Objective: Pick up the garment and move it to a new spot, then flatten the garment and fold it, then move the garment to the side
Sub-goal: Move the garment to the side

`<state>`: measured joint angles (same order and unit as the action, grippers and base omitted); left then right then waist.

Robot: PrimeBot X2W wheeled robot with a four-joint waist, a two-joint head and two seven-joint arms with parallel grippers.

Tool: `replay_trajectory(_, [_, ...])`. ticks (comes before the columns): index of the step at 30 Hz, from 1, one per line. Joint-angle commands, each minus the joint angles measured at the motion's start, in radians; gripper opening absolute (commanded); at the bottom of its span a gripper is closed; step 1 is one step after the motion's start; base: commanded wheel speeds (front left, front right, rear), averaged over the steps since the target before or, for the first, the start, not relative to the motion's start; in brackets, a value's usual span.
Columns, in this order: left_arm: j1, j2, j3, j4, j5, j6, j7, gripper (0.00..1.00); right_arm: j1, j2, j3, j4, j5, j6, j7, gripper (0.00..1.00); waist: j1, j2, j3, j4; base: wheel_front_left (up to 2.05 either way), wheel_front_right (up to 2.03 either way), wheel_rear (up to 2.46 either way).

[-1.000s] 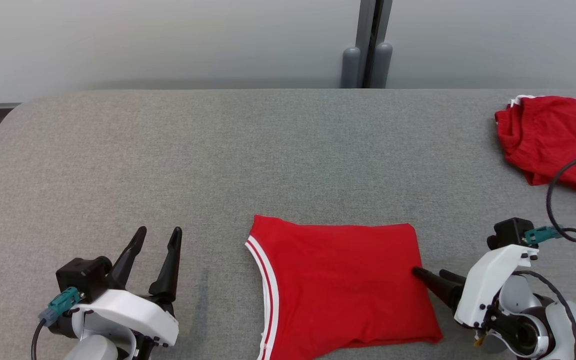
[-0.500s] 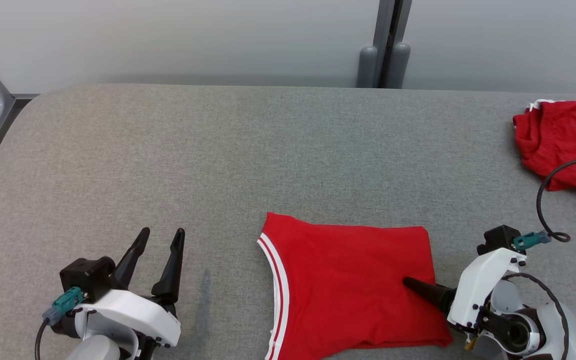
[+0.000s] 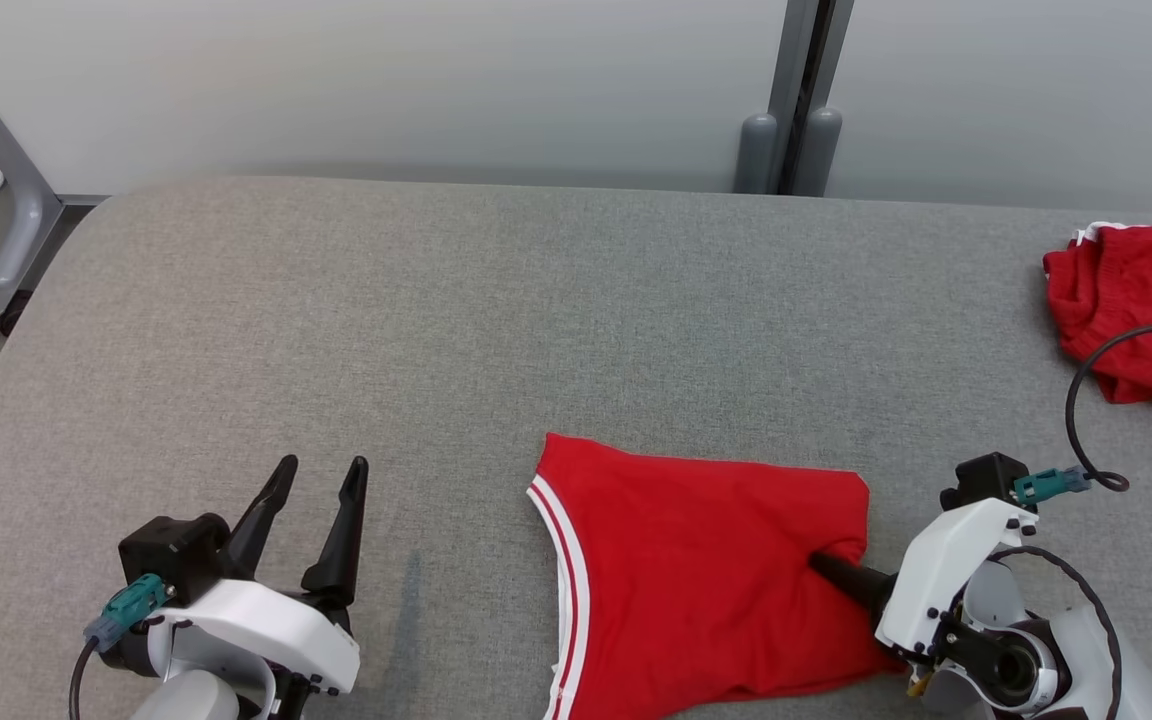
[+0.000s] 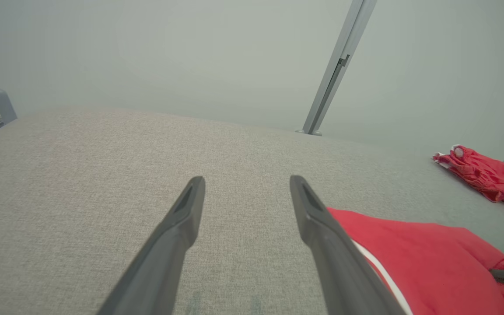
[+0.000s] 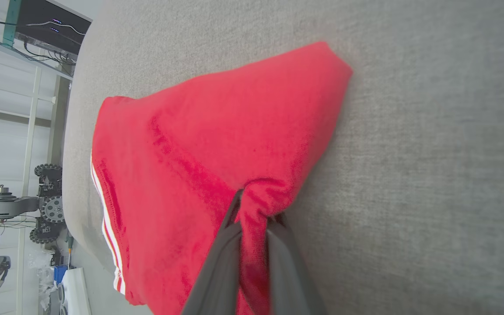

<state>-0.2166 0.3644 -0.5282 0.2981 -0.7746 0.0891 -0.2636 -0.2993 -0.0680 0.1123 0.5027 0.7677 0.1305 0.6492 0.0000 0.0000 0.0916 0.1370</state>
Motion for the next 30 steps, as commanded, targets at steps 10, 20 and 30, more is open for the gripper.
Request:
replay_trajectory(10, [0.024, -0.006, 0.017, -0.017, 0.025, -0.001, -0.003, 1.0, -0.041, -0.082, 0.055, -0.043, 0.056, 0.001, -0.065, 0.0, 0.0, 0.0, -0.029, -0.037, 0.0, 0.0, 0.0])
replay_trajectory(20, [0.007, -0.009, 0.026, -0.032, 0.049, -0.014, -0.002, 1.0, -0.194, -0.239, 0.193, -0.089, 0.108, 0.001, -0.072, 0.0, 0.0, 0.0, -0.009, -0.113, 0.0, 0.0, 0.0])
replay_trajectory(30, [-0.043, -0.005, 0.051, -0.082, 0.111, -0.033, -0.002, 1.0, -0.424, -0.364, 0.313, -0.03, 0.143, 0.001, -0.162, 0.0, 0.0, 0.0, 0.095, -0.186, 0.0, 0.0, 0.0])
